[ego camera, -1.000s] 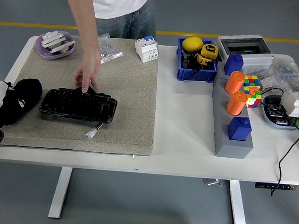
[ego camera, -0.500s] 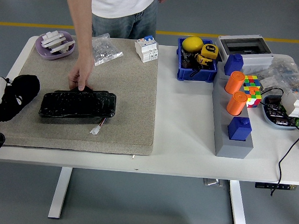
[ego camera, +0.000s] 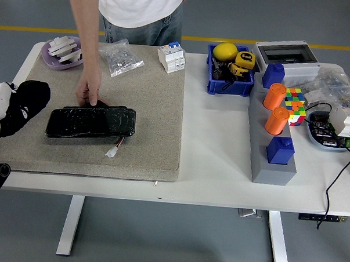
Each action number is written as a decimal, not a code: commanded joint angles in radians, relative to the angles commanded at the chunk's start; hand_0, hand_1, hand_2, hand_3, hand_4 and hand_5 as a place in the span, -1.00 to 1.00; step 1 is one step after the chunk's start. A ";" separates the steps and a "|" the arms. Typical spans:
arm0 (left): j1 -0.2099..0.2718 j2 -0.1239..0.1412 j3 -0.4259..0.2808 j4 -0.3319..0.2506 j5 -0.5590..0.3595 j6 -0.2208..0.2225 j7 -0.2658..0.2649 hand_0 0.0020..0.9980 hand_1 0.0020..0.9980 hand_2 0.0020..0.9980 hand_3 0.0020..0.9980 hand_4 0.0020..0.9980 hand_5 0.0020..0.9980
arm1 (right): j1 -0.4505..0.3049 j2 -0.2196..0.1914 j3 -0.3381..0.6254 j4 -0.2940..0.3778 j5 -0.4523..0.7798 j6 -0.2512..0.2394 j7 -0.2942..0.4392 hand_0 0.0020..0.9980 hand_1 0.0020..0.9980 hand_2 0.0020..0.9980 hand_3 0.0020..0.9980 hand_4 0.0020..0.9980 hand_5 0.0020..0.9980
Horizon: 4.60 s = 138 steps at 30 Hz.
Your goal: Pick the rag up,wipe the panel,place it on the desk
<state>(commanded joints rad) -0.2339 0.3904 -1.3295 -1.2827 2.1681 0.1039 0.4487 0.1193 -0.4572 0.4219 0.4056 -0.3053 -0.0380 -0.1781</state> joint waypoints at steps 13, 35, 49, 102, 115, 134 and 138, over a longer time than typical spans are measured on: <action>0.034 -0.023 0.061 -0.080 0.004 -0.007 0.039 -0.53 -0.63 0.11 0.06 -0.76 -1.00 | 0.003 -0.001 -0.004 -0.001 0.000 -0.001 0.000 0.48 0.10 0.32 0.26 1.00 0.24; -0.043 -0.064 0.242 -0.077 -0.038 -0.001 0.047 -0.53 -0.64 0.11 0.05 -0.77 -1.00 | 0.004 -0.002 -0.006 -0.002 0.002 -0.001 0.001 0.48 0.10 0.32 0.26 1.00 0.24; -0.118 -0.106 0.392 -0.076 -0.064 -0.002 0.051 -0.54 -0.65 0.10 0.05 -0.77 -1.00 | 0.008 -0.004 -0.007 -0.001 0.003 0.000 0.002 0.48 0.09 0.32 0.26 1.00 0.24; -0.089 -0.083 0.245 -0.002 -0.004 -0.017 0.074 -0.54 -0.65 0.09 0.04 -0.77 -1.00 | 0.011 -0.011 -0.003 -0.002 0.002 -0.001 0.001 0.48 0.09 0.32 0.26 1.00 0.24; -0.055 -0.049 0.127 0.034 0.034 -0.020 0.086 -0.54 -0.65 0.08 0.04 -0.77 -1.00 | 0.010 -0.012 -0.001 -0.001 0.001 0.000 -0.001 0.48 0.09 0.32 0.26 1.00 0.24; -0.033 -0.042 0.126 -0.010 0.042 -0.014 0.097 -0.54 -0.65 0.08 0.03 -0.77 -1.00 | 0.010 -0.013 -0.001 -0.001 0.000 -0.002 -0.001 0.48 0.09 0.32 0.26 1.00 0.24; -0.034 -0.040 0.144 -0.023 0.036 -0.014 0.100 -0.54 -0.65 0.08 0.03 -0.77 -1.00 | 0.011 -0.012 0.000 -0.001 0.000 -0.002 -0.001 0.48 0.09 0.32 0.26 1.00 0.24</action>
<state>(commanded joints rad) -0.2682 0.3501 -1.1851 -1.3052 2.2045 0.0897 0.5485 0.1302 -0.4697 0.4221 0.4041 -0.3054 -0.0400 -0.1792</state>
